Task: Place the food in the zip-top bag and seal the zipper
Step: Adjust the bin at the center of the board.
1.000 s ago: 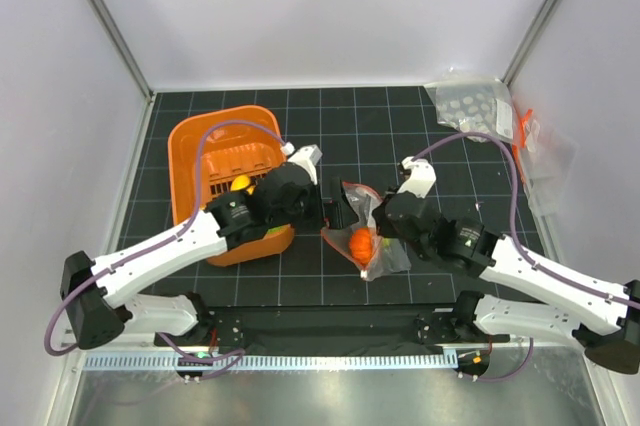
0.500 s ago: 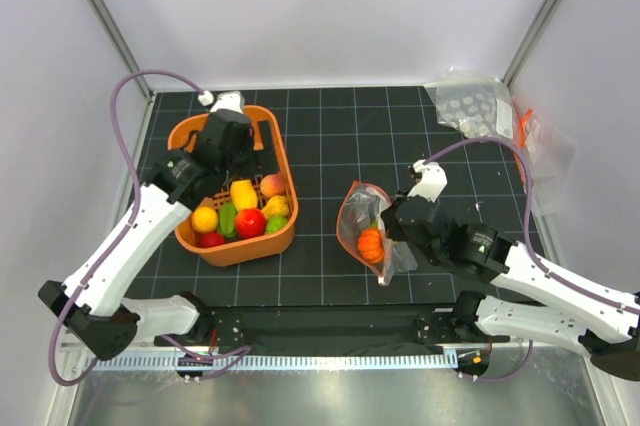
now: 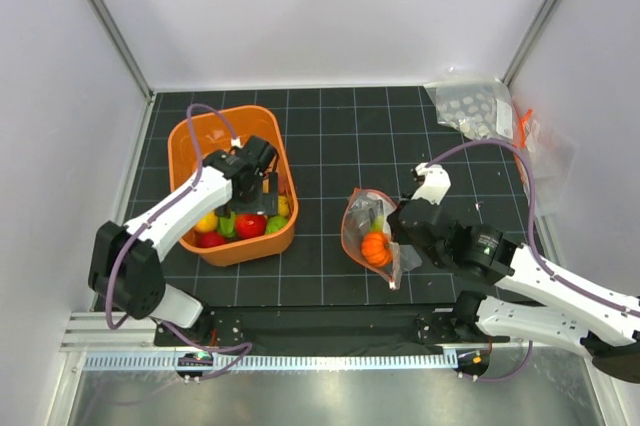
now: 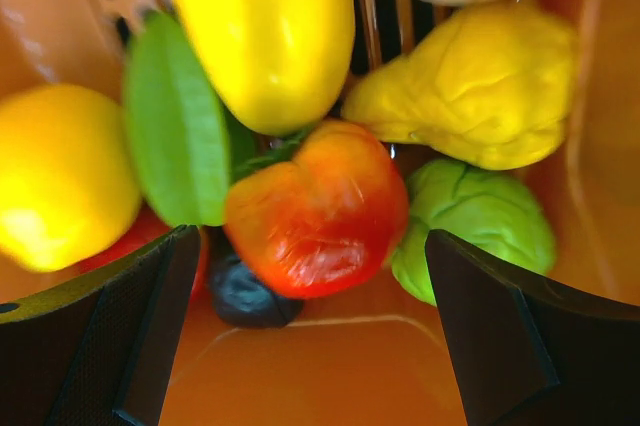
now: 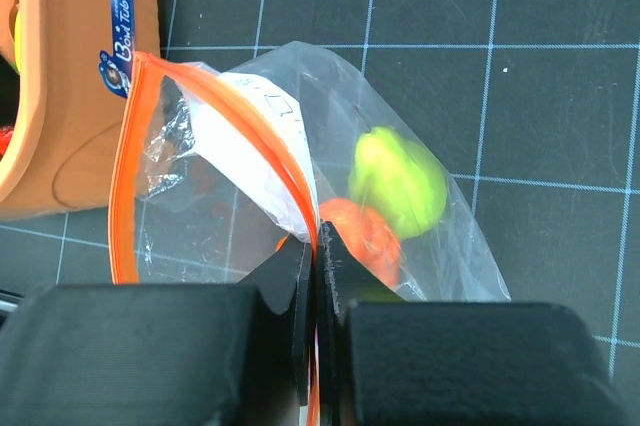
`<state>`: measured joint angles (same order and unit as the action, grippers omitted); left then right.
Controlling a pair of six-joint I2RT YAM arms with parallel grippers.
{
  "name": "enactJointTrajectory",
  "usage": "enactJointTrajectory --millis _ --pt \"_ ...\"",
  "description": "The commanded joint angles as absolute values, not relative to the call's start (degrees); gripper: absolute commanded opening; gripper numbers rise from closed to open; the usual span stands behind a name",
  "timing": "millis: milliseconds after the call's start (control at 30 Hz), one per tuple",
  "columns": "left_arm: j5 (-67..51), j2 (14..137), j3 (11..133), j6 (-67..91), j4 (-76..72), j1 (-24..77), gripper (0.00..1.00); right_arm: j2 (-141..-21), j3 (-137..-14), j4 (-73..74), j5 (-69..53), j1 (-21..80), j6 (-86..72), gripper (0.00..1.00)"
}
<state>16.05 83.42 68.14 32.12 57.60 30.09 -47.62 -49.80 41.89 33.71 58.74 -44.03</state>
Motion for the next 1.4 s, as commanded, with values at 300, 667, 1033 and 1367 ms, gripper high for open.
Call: enactJointTrajectory --millis 300,667,1033,1367 --pt "9.8 80.0 60.2 34.7 48.5 30.4 0.99 -47.9 -50.0 39.6 33.4 58.6 -42.9 0.01" --pt "-9.8 66.8 71.0 19.5 54.5 30.6 1.00 -48.6 -49.6 38.8 32.5 58.7 -42.8 0.01" --pt "-3.9 70.0 75.9 10.5 70.2 44.5 0.98 -49.2 -50.1 38.6 32.4 58.6 -42.5 0.01" --pt "1.0 76.1 71.5 16.8 71.2 44.5 0.74 -47.9 -50.0 38.7 32.1 58.7 -42.8 0.01"
